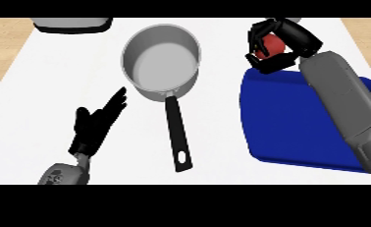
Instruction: Pick the bell pepper from the tray and place it in the pot
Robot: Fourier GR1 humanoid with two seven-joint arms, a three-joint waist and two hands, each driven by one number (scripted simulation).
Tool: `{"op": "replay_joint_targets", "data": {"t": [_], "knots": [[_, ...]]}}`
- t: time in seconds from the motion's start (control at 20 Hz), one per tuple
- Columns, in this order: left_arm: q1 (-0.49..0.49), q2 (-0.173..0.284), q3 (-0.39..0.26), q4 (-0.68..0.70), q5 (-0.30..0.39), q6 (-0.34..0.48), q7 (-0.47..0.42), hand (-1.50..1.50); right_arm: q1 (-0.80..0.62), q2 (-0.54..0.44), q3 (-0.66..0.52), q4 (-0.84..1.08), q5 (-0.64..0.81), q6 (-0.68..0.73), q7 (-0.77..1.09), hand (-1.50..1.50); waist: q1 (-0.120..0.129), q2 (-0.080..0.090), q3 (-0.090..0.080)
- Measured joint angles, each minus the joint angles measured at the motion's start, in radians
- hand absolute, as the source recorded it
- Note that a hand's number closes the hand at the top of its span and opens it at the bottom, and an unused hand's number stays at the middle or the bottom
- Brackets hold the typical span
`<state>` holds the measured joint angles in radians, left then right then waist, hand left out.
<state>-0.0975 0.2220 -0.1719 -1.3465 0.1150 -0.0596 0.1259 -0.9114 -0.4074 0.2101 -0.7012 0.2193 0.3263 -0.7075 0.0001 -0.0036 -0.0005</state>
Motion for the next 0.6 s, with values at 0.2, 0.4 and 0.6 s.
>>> {"op": "replay_joint_targets", "data": {"t": [0.2, 0.4, 0.6], "knots": [[0.008, 0.000, 0.007, -0.019, 0.000, -0.004, 0.013, 0.00, -0.049, 0.049, 0.026, -0.096, 0.029, 0.005, 0.136, 1.50, 0.000, -0.001, 0.000], [-0.001, 0.000, 0.016, 0.003, -0.005, -0.019, -0.001, 0.00, -0.082, 0.122, 0.071, -0.151, 0.089, -0.023, 0.254, 1.50, 0.002, 0.000, 0.000], [0.006, -0.009, 0.012, -0.005, -0.013, -0.023, 0.003, 0.00, -0.115, 0.200, 0.117, -0.170, 0.165, -0.063, 0.345, 1.50, 0.008, 0.002, 0.000]]}}
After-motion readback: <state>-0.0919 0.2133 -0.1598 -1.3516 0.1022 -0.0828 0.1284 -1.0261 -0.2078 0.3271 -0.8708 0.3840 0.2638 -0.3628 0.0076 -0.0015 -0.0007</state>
